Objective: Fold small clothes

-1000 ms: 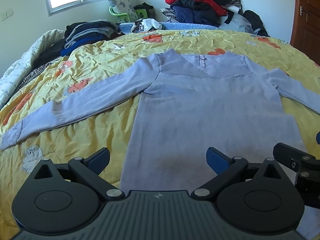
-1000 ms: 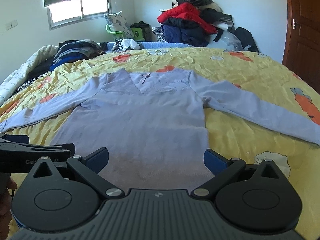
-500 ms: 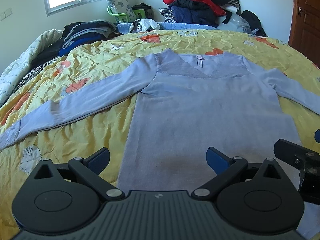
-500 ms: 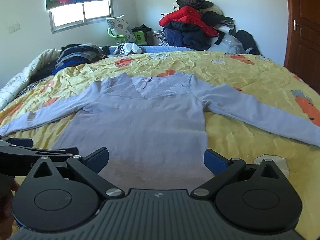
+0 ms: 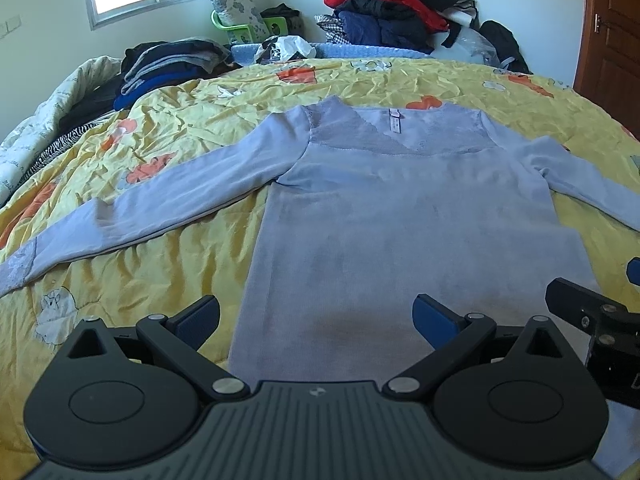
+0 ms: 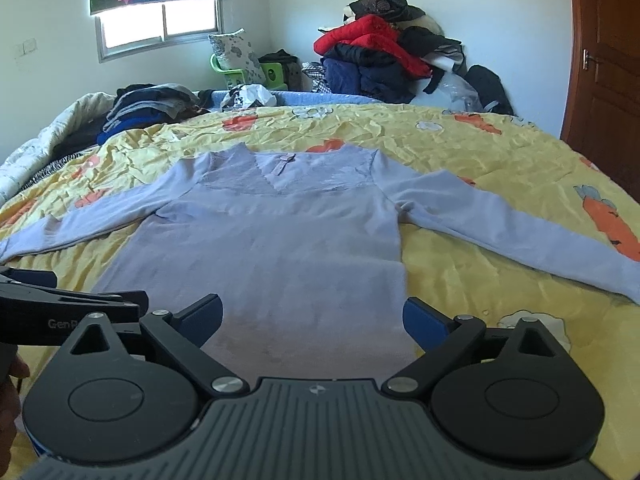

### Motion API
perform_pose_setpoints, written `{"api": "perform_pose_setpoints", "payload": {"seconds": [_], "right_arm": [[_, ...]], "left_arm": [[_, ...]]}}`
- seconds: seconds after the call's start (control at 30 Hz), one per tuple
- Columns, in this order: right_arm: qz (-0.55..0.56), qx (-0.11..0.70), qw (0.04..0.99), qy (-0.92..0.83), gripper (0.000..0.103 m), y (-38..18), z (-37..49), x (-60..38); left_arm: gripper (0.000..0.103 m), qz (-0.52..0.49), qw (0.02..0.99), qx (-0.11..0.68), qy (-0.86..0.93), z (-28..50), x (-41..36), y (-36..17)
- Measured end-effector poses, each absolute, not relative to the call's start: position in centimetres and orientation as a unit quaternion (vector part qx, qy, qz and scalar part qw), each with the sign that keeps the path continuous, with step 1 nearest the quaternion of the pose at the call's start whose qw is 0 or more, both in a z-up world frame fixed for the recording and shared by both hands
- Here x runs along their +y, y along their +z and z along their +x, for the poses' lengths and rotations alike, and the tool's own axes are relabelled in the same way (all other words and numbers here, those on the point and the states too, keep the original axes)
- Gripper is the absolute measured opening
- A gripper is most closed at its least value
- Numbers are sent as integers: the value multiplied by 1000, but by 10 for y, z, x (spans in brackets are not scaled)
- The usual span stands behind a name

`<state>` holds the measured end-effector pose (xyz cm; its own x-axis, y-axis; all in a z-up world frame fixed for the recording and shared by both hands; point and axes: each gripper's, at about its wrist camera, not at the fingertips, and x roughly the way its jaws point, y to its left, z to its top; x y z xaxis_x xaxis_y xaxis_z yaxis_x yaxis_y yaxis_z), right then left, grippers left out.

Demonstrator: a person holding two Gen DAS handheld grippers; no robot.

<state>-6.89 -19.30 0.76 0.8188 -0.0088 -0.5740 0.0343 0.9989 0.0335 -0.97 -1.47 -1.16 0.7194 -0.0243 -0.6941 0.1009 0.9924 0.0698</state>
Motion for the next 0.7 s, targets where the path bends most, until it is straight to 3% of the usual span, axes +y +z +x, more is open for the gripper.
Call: {"api": "perform_pose_setpoints", "payload": {"seconds": [0.7], "right_arm": [[39,309,950,-17,96,3,-69,-204]], "left_arm": [[103,55,921,384,-37,-7,-24,-17]]}}
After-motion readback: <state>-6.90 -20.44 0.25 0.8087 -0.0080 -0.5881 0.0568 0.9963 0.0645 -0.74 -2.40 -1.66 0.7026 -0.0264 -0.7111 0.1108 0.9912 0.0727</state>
